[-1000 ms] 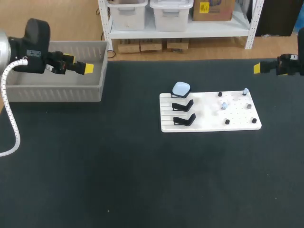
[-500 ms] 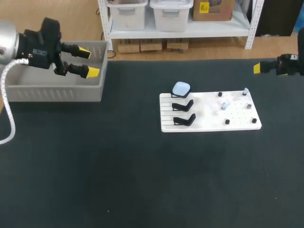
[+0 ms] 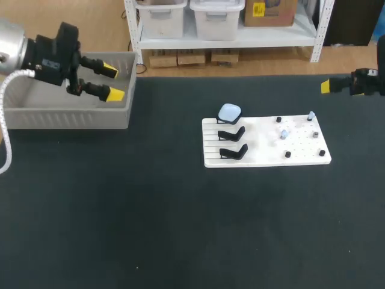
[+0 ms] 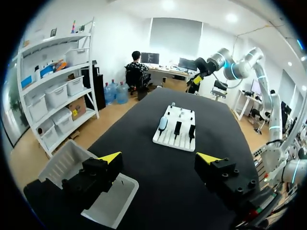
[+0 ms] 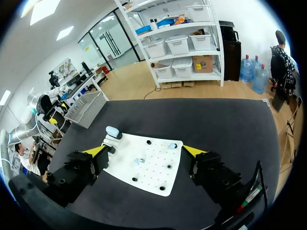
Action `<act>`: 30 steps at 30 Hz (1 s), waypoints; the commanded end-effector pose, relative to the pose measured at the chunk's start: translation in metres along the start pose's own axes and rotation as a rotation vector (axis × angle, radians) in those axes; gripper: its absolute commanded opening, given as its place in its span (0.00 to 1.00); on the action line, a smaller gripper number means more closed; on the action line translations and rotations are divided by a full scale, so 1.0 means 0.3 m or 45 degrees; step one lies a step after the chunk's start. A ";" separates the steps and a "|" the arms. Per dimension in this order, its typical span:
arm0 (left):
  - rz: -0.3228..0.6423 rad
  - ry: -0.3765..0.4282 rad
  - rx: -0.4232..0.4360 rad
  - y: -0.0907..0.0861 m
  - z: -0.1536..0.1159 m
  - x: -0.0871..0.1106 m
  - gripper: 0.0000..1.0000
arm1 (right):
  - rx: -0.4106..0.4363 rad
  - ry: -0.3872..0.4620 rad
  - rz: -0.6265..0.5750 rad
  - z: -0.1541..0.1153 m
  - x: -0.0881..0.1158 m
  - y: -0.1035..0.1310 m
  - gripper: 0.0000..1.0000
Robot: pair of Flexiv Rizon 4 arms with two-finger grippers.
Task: Pick up each earbud case from the left stands, insert the matching earbuds, close the lid, and place the case in the box.
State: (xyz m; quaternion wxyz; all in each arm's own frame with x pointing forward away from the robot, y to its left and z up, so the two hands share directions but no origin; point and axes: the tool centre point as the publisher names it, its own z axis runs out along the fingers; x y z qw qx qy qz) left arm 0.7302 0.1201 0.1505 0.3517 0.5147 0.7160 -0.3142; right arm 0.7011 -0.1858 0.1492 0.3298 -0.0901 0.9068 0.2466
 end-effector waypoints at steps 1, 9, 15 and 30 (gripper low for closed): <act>0.071 -0.008 -0.020 -0.013 0.070 -0.016 1.00 | 0.001 0.000 0.000 -0.001 0.000 0.000 1.00; 0.197 -0.002 0.055 0.023 0.188 -0.051 1.00 | 0.001 0.000 0.000 -0.001 0.000 0.000 1.00; 0.233 -0.020 0.177 0.042 0.276 -0.057 1.00 | 0.001 0.000 0.000 -0.001 0.000 0.000 1.00; 0.231 -0.050 0.267 0.056 0.379 -0.061 1.00 | 0.001 0.000 0.000 -0.001 0.000 0.000 1.00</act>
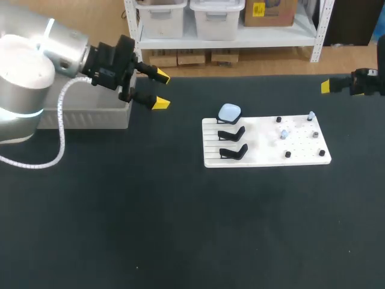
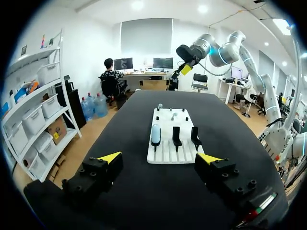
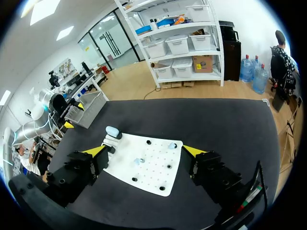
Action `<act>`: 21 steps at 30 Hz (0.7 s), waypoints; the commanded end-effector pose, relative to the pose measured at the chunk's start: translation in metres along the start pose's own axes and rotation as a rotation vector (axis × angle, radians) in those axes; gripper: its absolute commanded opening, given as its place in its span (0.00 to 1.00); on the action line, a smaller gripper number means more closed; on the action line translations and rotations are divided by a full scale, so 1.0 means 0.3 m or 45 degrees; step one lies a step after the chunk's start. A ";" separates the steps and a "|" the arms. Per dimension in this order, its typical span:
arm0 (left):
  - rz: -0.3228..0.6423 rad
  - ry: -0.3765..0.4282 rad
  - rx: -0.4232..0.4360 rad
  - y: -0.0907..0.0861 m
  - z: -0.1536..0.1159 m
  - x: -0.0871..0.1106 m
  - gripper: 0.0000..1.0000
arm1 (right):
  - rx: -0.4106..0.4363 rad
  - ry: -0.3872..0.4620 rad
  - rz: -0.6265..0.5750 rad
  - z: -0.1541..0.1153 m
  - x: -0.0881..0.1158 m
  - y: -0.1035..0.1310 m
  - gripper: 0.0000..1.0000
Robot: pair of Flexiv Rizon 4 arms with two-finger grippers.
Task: Pick up each earbud case from the left stands, insert the matching earbuds, close the lid, and place the case in the box.
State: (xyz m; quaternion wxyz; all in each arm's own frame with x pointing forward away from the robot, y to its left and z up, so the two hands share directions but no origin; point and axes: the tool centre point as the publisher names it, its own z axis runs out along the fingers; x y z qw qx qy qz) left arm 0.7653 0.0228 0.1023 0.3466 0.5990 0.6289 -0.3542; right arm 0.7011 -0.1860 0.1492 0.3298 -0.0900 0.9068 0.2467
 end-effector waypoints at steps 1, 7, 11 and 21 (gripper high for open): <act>0.002 0.000 0.042 0.019 0.002 0.003 1.00 | 0.001 0.000 0.000 -0.001 0.000 0.001 1.00; 0.002 0.000 0.042 0.019 0.002 0.003 1.00 | 0.001 0.000 0.000 -0.001 0.000 0.001 1.00; 0.002 0.000 0.042 0.019 0.002 0.003 1.00 | 0.001 0.000 0.000 -0.001 0.000 0.001 1.00; -0.010 -0.054 0.020 0.045 0.097 0.002 1.00 | 0.001 0.000 0.000 -0.001 0.000 0.001 1.00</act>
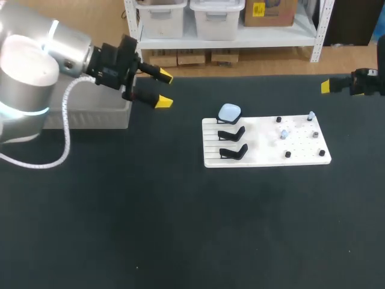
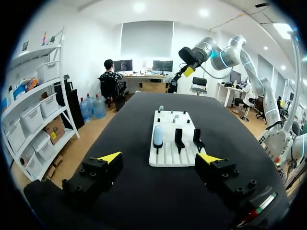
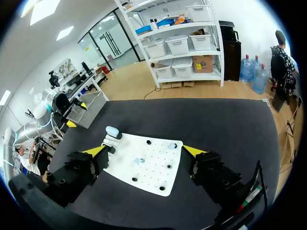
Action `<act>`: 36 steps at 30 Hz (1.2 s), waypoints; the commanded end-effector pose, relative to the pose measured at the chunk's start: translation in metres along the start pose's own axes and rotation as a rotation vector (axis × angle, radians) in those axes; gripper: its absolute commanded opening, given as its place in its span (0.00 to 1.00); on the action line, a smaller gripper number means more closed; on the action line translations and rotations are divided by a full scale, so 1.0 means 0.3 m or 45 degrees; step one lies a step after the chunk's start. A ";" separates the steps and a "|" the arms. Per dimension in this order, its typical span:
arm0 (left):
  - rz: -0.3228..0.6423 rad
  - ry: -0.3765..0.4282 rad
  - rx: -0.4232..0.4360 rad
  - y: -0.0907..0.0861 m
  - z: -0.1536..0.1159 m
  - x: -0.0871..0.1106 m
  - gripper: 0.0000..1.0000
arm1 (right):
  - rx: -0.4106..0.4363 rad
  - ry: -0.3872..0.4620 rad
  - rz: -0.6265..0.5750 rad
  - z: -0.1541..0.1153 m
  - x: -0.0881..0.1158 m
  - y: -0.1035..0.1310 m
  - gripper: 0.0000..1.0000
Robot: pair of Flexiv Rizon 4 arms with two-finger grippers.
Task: Pick up each earbud case from the left stands, insert the matching earbuds, close the lid, and place the case in the box.
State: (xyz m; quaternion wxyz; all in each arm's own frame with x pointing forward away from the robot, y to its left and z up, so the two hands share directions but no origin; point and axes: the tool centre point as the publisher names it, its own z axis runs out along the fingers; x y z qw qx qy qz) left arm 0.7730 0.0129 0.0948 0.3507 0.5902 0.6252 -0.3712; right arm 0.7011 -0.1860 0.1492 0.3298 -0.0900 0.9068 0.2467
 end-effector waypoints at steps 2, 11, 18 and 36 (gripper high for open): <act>0.012 -0.009 0.015 0.028 0.093 -0.006 1.00 | 0.002 0.000 0.000 -0.001 0.000 0.001 1.00; 0.023 -0.022 0.075 0.051 0.202 -0.003 1.00 | 0.002 0.000 0.000 -0.001 0.000 0.001 1.00; 0.011 -0.042 0.087 0.046 0.248 0.011 1.00 | 0.002 0.000 0.000 -0.001 0.000 0.001 1.00; 0.018 -0.035 0.141 0.020 0.331 0.039 0.71 | 0.002 0.000 0.000 -0.001 0.000 0.001 1.00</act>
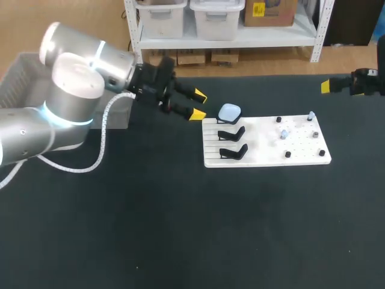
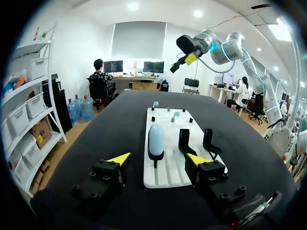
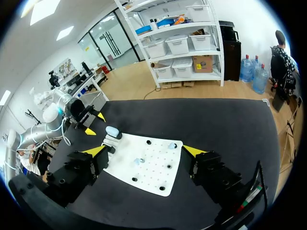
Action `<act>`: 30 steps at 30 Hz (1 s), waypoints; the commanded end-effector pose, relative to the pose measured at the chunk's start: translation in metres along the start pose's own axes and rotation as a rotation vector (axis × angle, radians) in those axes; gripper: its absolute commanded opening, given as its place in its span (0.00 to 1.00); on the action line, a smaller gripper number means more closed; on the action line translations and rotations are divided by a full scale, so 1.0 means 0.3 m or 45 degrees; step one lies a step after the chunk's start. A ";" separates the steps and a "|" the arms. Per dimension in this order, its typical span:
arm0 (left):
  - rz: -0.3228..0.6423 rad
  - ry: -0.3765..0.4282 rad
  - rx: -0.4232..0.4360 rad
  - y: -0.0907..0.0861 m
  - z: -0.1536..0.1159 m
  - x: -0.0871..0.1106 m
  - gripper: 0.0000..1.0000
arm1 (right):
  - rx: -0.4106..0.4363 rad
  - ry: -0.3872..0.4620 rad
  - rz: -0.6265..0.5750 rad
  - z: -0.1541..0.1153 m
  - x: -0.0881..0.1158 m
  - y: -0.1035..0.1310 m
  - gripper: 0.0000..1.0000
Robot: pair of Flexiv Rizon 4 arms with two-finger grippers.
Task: Pick up each earbud case from the left stands, insert the matching earbuds, close the lid, and place the case in the box.
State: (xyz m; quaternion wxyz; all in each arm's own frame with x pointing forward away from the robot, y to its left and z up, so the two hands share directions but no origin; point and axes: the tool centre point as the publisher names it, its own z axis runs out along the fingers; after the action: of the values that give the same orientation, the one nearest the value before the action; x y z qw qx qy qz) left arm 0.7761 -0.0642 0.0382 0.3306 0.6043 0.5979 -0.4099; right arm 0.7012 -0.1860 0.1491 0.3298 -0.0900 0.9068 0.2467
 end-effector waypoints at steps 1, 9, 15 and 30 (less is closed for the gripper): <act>0.012 0.004 0.016 0.007 0.018 -0.004 0.71 | 0.002 0.000 0.000 -0.001 0.000 0.001 1.00; 0.036 0.000 0.060 -0.005 0.051 -0.007 0.72 | 0.002 0.000 0.000 -0.001 0.000 0.001 1.00; 0.045 -0.007 0.087 0.000 0.080 0.005 0.71 | 0.002 0.000 0.000 -0.001 0.000 0.001 1.00; 0.088 0.003 0.118 0.044 0.126 0.001 0.44 | 0.002 0.000 0.000 -0.001 0.000 0.001 1.00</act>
State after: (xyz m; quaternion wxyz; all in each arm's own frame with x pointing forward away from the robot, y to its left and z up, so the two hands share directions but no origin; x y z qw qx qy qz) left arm 0.7752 -0.0947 0.0223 0.3226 0.6351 0.5629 -0.4191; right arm 0.7012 -0.1860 0.1491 0.3298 -0.0900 0.9068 0.2468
